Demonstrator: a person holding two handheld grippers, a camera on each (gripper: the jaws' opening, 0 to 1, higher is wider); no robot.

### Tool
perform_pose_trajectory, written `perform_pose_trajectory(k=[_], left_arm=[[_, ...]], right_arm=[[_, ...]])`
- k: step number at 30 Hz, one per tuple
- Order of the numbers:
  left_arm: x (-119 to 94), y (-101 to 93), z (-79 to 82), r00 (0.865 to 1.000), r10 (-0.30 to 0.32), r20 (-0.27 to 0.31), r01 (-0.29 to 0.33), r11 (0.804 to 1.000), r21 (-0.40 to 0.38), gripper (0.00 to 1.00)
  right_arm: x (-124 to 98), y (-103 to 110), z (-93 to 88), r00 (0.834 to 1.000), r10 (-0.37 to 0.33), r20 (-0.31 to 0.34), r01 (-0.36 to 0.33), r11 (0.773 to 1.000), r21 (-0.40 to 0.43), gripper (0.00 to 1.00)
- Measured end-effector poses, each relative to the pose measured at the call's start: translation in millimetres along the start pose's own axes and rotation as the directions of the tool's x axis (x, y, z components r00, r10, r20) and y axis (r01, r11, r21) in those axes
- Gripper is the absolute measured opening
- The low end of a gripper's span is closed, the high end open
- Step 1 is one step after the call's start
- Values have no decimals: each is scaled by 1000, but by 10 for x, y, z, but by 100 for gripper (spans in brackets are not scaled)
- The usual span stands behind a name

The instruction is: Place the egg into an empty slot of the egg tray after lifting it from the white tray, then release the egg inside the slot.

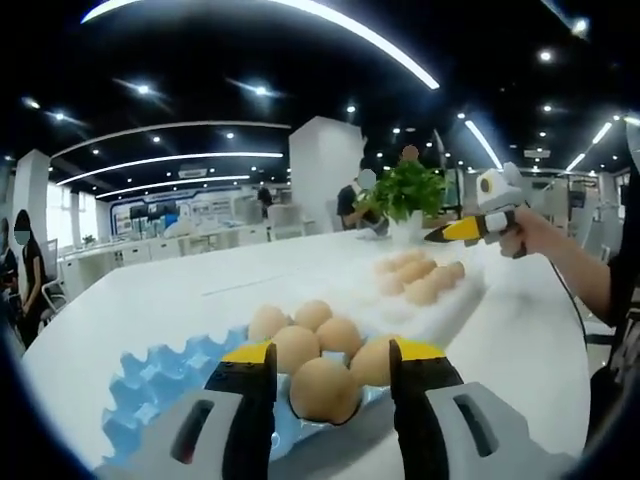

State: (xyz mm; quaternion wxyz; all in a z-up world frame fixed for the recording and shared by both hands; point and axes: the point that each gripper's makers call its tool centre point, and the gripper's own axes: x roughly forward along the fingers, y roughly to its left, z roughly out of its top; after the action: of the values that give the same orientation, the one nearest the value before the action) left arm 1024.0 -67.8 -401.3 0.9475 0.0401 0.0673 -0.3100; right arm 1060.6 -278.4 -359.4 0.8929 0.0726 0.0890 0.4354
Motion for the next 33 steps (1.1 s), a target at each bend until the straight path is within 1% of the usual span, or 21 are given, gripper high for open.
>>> perform_pose_trajectory(k=[4, 5, 9, 13, 15, 20, 24, 28, 31, 33], left_arm=[[5, -11, 27, 1000, -6, 3, 6, 1000, 2, 47], [6, -11, 28, 1000, -6, 3, 6, 1000, 0, 47], [13, -33, 39, 1000, -14, 4, 14, 1000, 2, 48], [19, -71, 45, 1000, -28, 2, 28, 999, -17, 50], [21, -91, 42, 999, -34, -2, 34, 999, -15, 50], [19, -108, 35, 999, -40, -6, 40, 999, -15, 51], [16, -123, 12, 999, -43, -16, 43, 999, -18, 51], [16, -159, 20, 998, -55, -12, 54, 998, -21, 51], [18, -171, 16, 998, -57, -15, 57, 998, -21, 53], [20, -180, -6, 998, -59, -29, 59, 998, -23, 56]], right_arm=[[-83, -144, 82, 999, -47, 14, 48, 998, -28, 33], [-103, -186, 92, 998, -62, 11, 62, 997, -38, 33], [-148, -286, 123, 996, -85, 10, 86, 995, -51, 32], [-184, -425, 132, 992, -129, 1, 128, 989, -77, 32], [-201, -527, 120, 986, -168, -11, 166, 981, -104, 32], [-204, -642, 98, 981, -191, -14, 189, 977, -101, 32], [-223, -737, 64, 973, -229, -26, 224, 967, -124, 32], [-229, -811, 36, 969, -247, -32, 241, 962, -129, 32], [-238, -918, -10, 956, -289, -52, 278, 948, -157, 32], [-241, -975, -30, 950, -307, -61, 293, 942, -166, 32]])
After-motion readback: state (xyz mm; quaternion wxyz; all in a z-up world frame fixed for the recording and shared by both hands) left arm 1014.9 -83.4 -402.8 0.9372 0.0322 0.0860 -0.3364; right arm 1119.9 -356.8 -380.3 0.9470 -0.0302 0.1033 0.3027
